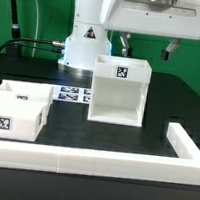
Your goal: Assemble drawer
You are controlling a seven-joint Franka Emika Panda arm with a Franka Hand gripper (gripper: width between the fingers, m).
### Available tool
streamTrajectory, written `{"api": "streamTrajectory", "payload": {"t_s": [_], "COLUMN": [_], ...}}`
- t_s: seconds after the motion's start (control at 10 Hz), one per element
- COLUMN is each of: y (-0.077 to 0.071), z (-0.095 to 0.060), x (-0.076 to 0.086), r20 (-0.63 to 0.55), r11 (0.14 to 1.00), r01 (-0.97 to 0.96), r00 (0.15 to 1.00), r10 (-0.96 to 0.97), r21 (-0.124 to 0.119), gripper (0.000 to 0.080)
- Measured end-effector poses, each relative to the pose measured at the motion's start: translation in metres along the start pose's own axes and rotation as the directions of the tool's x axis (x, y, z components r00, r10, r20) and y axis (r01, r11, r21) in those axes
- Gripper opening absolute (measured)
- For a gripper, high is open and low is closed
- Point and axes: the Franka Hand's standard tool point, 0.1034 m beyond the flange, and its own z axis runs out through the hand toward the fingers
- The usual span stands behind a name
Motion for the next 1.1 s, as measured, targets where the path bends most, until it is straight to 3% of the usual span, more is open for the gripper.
{"api": "streamTrajectory", "payload": {"t_s": [0.1, 0.4, 0.7, 1.0, 1.1], "y": [-0.004, -0.010, -0.014, -0.015, -0.015], "z": [0.005, 0.030, 0.039, 0.039, 0.039], "x": [-0.008, -0.030, -0.033, -0.031, -0.031], "r20": [0.017, 0.030, 0.041, 0.039, 0.039], "r11": [0.999, 0.994, 0.995, 0.995, 0.995], "r01": [-0.046, -0.106, -0.097, -0.094, -0.094], "r00": [0.999, 0.994, 0.995, 0.995, 0.995], "r10": [0.046, 0.105, 0.096, 0.094, 0.094], "r21": [0.019, 0.018, 0.019, 0.020, 0.020], "gripper": [0.0649, 0.0649, 0.0649, 0.0253, 0.0253]}}
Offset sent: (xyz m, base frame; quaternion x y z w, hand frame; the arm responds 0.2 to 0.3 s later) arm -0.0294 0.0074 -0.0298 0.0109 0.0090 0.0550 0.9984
